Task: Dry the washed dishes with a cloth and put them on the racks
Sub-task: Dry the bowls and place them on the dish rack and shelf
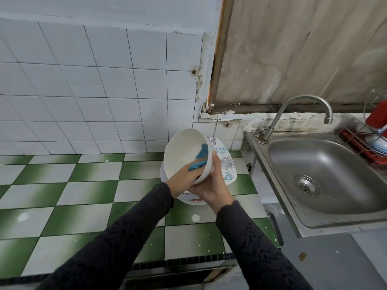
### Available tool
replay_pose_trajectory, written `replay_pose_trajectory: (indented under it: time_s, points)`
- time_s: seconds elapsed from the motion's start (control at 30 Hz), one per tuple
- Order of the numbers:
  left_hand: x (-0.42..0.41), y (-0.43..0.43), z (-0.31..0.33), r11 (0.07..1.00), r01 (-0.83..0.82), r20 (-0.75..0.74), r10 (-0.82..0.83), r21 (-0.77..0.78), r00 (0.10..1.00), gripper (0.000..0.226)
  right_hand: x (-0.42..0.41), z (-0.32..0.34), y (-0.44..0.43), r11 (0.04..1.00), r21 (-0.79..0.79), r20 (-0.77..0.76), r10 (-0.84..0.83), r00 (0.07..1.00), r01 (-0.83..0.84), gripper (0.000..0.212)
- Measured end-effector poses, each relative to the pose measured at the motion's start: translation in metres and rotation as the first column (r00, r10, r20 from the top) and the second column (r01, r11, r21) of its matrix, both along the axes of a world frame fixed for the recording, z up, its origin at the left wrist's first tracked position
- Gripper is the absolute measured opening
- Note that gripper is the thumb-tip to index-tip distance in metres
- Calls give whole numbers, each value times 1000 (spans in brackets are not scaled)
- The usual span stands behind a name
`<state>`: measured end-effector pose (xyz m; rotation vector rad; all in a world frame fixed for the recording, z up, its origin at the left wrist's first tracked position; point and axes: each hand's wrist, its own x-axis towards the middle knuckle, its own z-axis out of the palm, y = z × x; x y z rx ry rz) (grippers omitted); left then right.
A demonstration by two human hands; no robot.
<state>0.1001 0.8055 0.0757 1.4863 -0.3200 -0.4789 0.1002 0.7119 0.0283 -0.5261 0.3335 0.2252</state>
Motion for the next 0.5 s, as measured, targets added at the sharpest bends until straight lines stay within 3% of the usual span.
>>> replay_pose_trajectory:
  time_s: [0.07, 0.13, 0.23, 0.33, 0.37, 0.43, 0.5]
  points:
    - [4, 10, -3, 992, 112, -39, -109, 65, 993, 25, -2, 4, -11, 999, 33, -7, 34, 999, -33, 89]
    - [9, 21, -6, 926, 222, -11, -230, 307, 973, 27, -1, 4, -19, 997, 73, -62, 37, 997, -33, 94]
    - [14, 35, -6, 693, 198, 116, -379, 693, 918, 42, 1, -3, -26, 995, 92, -123, -10, 992, 22, 96]
    - [17, 36, -4, 421, 12, 265, -592, 907, 761, 49, -1, 3, -27, 995, 68, -48, 78, 996, -75, 94]
    - [18, 37, -4, 375, -74, 309, -619, 924, 722, 51, 0, 6, -28, 995, 52, -34, 86, 996, -85, 93]
    - [19, 35, -7, 380, -153, 365, -584, 912, 725, 54, 2, 10, -30, 997, 9, -40, 73, 996, -73, 90]
    - [11, 29, -6, 550, -20, 320, -457, 835, 830, 51, 2, 19, -27, 1000, -17, -74, 10, 997, -11, 86]
